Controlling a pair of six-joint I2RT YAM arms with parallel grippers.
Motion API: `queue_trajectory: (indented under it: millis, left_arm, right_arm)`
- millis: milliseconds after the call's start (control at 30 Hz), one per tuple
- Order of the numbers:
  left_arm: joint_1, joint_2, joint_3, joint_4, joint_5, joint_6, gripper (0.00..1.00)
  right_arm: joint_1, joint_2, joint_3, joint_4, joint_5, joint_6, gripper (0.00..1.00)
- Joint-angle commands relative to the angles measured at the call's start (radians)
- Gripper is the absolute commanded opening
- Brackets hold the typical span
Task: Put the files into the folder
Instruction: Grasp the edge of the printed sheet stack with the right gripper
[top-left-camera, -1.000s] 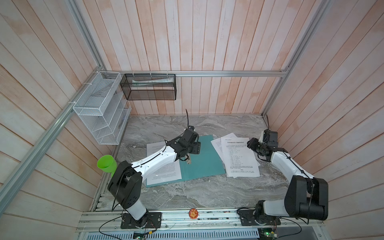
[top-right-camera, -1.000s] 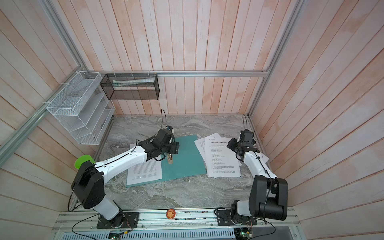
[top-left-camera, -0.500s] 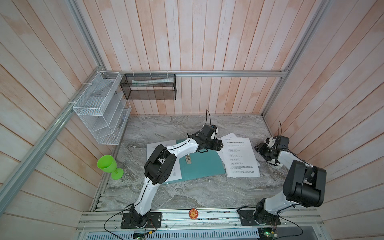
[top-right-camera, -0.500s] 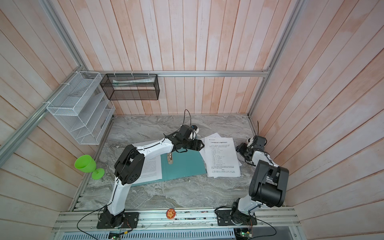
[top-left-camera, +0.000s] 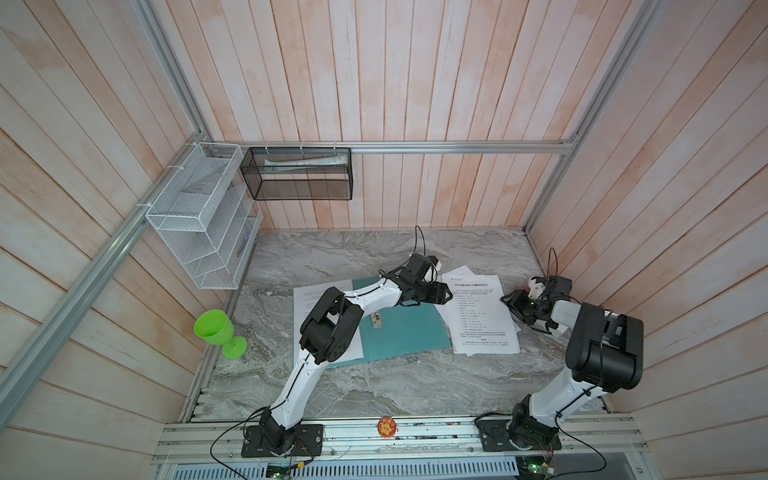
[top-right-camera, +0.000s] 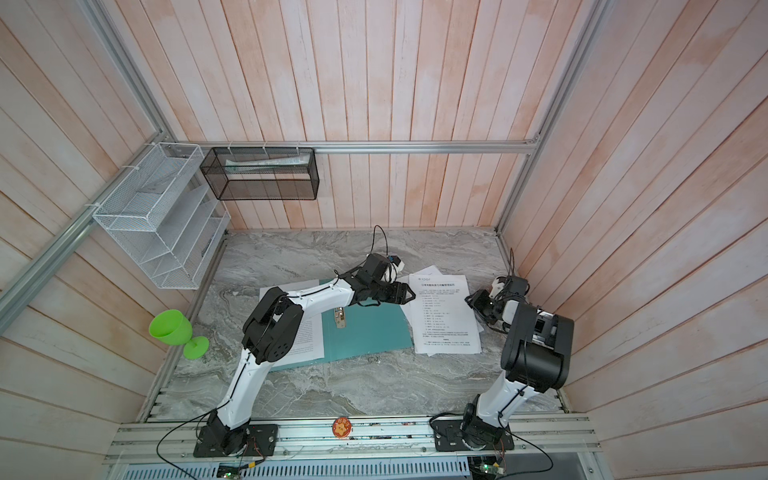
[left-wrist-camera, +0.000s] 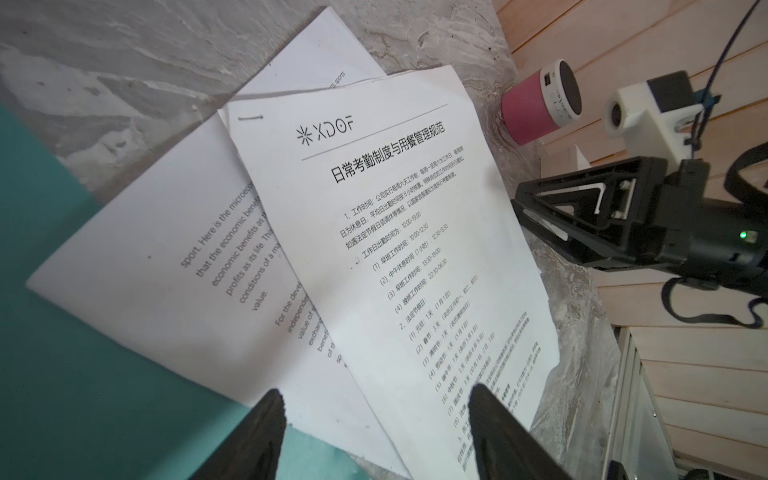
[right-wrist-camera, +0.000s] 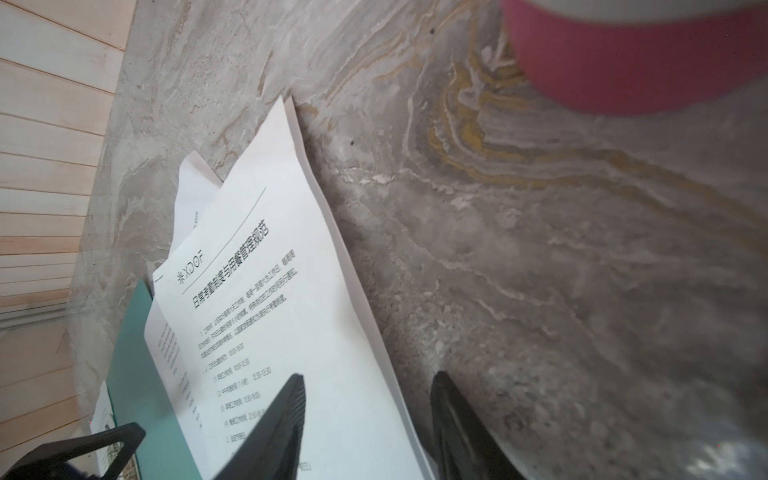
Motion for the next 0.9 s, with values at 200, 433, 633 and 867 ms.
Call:
queue_trajectory:
  millis: [200,433,633,867]
  left_arm:
    - [0.014,0.077,0.046,0.025,0.063,-0.011,0.68]
    - [0.025,0.083,0.019,0.050,0.079,-0.031,0.67]
    - [0.035,0.082,0.000,0.059,0.083,-0.035,0.66]
    - [0.045,0.079,-0.020,0.068,0.092,-0.039,0.66]
  right_arm:
    - [-0.003,-0.037,-0.042,0.057,-0.104,0.007,0.45]
    - [-0.002,-0.055,-0.069,0.086,-0.200,0.039,0.42]
    - [0.018,-0.033,-0.056,0.068,-0.266,0.038,0.37]
    - [0.050,0.006,-0.012,-0.066,-0.146,-0.042,0.36]
